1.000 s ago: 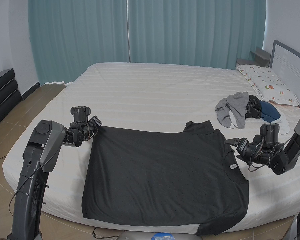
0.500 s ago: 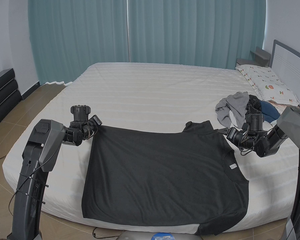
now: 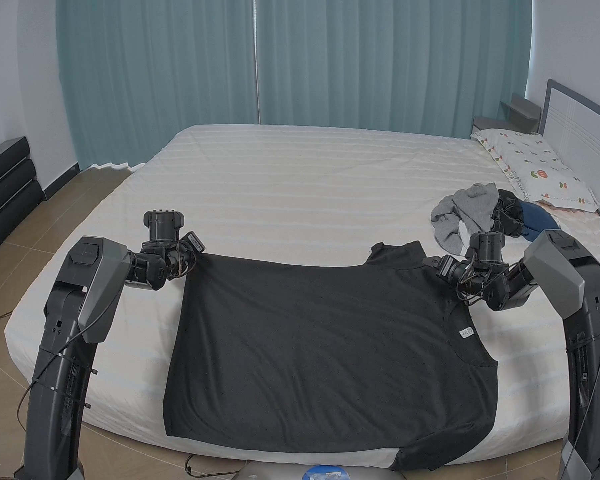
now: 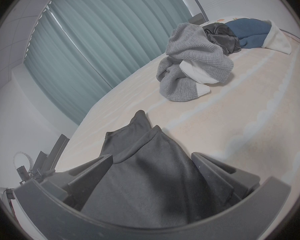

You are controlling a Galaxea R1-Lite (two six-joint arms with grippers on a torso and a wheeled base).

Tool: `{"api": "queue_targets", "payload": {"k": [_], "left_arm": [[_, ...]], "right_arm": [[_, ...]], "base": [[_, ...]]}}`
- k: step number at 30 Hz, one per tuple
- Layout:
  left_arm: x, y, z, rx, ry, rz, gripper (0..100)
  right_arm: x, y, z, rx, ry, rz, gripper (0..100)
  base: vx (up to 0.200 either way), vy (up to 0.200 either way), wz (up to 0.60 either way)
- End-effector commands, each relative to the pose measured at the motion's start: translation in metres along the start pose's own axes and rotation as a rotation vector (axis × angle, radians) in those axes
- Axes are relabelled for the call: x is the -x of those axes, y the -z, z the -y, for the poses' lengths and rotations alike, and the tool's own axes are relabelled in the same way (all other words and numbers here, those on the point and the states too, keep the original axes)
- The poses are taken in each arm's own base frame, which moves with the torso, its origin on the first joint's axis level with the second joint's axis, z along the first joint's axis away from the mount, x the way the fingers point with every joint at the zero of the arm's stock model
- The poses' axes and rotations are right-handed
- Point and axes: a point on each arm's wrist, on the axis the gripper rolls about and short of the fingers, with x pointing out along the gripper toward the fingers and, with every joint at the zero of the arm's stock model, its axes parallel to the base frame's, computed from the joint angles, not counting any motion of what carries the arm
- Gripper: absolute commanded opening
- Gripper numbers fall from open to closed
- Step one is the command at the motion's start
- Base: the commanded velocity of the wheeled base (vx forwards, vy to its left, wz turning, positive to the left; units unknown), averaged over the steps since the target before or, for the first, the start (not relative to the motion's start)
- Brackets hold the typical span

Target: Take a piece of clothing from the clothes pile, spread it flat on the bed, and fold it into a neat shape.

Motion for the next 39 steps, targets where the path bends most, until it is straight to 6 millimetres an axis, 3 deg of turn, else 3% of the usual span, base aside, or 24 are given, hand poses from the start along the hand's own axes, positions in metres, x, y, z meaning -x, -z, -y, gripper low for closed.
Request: {"api": "queue_targets", "payload": {"k": [1,5,6,14,22,35,39], "left_arm": [[0.001,0.0,0.003,-0.001,0.005,0.001,0],[0.0,0.004,0.004,-0.004,0.006,-0.006,0],[0.0,0.004,0.004,-0.004,0.006,-0.006,0],[0.001,0.003,0.004,-0.006,0.007,-0.005,0],[0.002,-0.003,0.005,-0.002,0.016,0.015,0],[0.007,-0.017,0.017,-0.002,0.105,0.117,0],[0.007,-0.018,0.018,-0.001,0.113,0.122,0]], "right_arm": [[-0.011,0.008,0.01,-0.005,0.01,-0.008,100],[-0.014,0.004,0.011,-0.006,0.005,0.011,100],[-0.014,0.004,0.011,-0.006,0.004,0.01,0],[-0.014,-0.002,0.008,-0.008,-0.006,0.036,0],[-0.01,-0.03,0.01,-0.011,0.008,0.177,0],[-0.003,-0.058,0.008,-0.004,-0.015,0.351,0],[-0.005,-0.056,0.009,0.001,-0.01,0.352,0]], "base": [[0.0,0.0,0.0],[0.0,0.0,0.0],[0.0,0.0,0.0],[0.0,0.0,0.0],[0.0,0.0,0.0],[0.0,0.0,0.0],[0.0,0.0,0.0]]}}
